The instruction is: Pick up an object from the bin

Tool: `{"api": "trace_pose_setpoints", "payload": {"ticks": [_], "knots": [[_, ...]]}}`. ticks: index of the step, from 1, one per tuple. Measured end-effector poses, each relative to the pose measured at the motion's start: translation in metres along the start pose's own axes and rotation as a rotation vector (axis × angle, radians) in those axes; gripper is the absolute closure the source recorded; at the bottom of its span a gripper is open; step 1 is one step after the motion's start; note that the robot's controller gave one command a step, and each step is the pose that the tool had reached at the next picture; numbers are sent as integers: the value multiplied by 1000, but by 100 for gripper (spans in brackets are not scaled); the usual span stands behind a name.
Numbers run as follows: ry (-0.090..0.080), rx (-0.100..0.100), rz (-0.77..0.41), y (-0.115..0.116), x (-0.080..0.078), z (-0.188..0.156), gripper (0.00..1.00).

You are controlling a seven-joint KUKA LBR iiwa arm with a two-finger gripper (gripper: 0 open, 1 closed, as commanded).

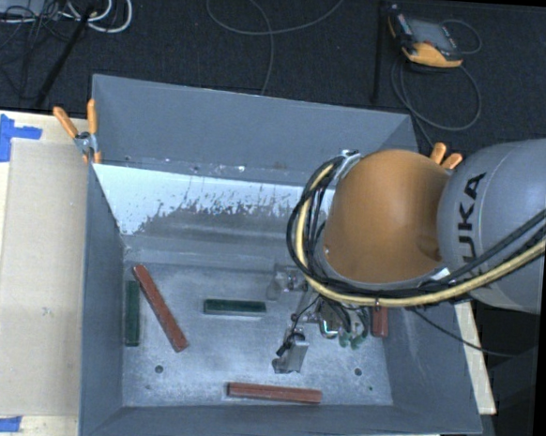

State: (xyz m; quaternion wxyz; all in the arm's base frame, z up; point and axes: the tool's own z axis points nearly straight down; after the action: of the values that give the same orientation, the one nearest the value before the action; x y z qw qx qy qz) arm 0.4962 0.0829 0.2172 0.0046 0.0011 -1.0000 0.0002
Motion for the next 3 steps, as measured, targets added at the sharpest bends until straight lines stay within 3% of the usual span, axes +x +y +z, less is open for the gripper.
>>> {"api": "trace_pose_setpoints", "payload": {"ticks": [1,2,3], "knots": [[-2,0,11,-6,-64,110,0],[-8,0,-68,-1,-84,149,0],[-11,-1,-63,-2,-85,146,100]]}}
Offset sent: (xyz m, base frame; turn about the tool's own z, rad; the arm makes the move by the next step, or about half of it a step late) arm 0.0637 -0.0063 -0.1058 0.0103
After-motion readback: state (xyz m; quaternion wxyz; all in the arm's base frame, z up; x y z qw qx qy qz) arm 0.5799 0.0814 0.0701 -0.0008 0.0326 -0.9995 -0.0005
